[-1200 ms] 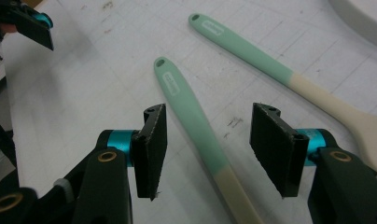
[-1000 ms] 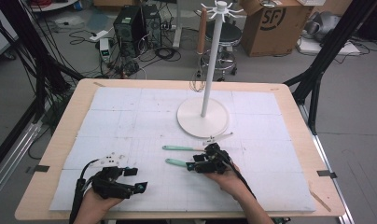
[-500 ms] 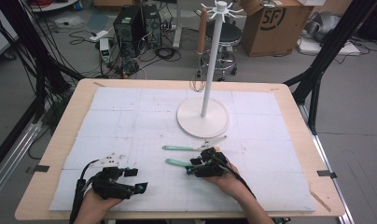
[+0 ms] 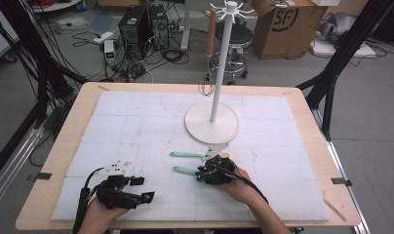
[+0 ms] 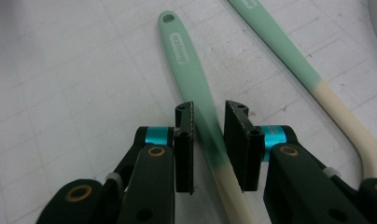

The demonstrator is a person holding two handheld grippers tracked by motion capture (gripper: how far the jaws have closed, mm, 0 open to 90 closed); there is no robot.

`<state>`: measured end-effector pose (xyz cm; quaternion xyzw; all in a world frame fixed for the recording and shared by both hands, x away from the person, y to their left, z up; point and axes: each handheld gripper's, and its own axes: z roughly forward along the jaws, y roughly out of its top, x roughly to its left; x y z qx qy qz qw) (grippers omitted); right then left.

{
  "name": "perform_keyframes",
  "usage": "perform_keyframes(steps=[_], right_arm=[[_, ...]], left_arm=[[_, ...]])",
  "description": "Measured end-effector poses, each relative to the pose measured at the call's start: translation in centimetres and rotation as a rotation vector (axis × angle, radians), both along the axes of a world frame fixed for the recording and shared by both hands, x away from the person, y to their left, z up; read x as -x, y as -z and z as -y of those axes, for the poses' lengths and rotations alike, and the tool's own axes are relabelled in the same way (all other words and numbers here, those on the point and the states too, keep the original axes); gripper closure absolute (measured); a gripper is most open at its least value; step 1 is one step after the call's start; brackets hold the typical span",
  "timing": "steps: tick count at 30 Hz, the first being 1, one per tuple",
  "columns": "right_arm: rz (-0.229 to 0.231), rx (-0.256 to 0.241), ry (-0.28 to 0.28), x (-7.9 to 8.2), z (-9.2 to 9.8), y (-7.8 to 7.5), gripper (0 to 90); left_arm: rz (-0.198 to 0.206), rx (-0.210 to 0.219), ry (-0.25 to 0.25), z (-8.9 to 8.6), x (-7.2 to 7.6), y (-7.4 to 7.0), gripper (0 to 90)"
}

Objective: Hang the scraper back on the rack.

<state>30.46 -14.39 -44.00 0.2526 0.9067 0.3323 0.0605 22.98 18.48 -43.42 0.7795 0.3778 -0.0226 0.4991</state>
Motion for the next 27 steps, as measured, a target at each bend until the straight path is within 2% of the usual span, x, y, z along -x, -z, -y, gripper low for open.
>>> perform_keyframes(steps=[5, 6, 11, 13, 15, 17, 20, 22, 23, 27], right_arm=[[-0.033, -0.005, -0.011, -0.4, 0.1, -0.1, 76.1], [-0.015, -0.001, -0.024, -0.4, 0.1, 0.0, 76.4], [-0.018, 0.003, -0.028, -0.5, 0.2, -0.1, 80.0], [-0.007, 0.007, -0.026, -0.5, 0.1, -0.2, 80.6], [-0.019, 0.006, -0.005, -0.5, 0.1, -0.2, 80.9], [-0.010, -0.005, 0.015, -0.6, 0.3, -0.3, 81.0], [-0.031, -0.063, 0.047, -1.2, 1.1, -0.7, 81.0], [-0.076, -0.106, 0.059, -1.4, 1.6, -1.0, 81.0], [-0.071, -0.114, 0.065, -1.5, 1.8, -1.1, 81.0], [-0.170, -0.200, 0.062, -1.9, 2.4, -1.4, 80.8]], left_arm=[[-0.005, 0.000, -0.008, 0.1, 0.0, 0.1, 22.9], [-0.007, 0.003, -0.005, 0.1, 0.0, 0.1, 22.9], [-0.011, 0.000, -0.001, 0.2, 0.0, 0.1, 23.1], [-0.008, 0.001, -0.005, 0.2, -0.1, 0.2, 23.1], [-0.012, 0.001, -0.007, 0.1, -0.1, 0.2, 23.2], [-0.015, 0.003, -0.008, 0.1, -0.1, 0.2, 23.2], [-0.013, -0.001, -0.005, 0.0, -0.1, 0.3, 23.3], [-0.012, 0.001, -0.006, 0.0, -0.1, 0.3, 23.7], [-0.013, 0.001, -0.011, 0.0, -0.1, 0.2, 23.8], [-0.006, 0.005, -0.013, -0.1, 0.0, 0.1, 24.0]])
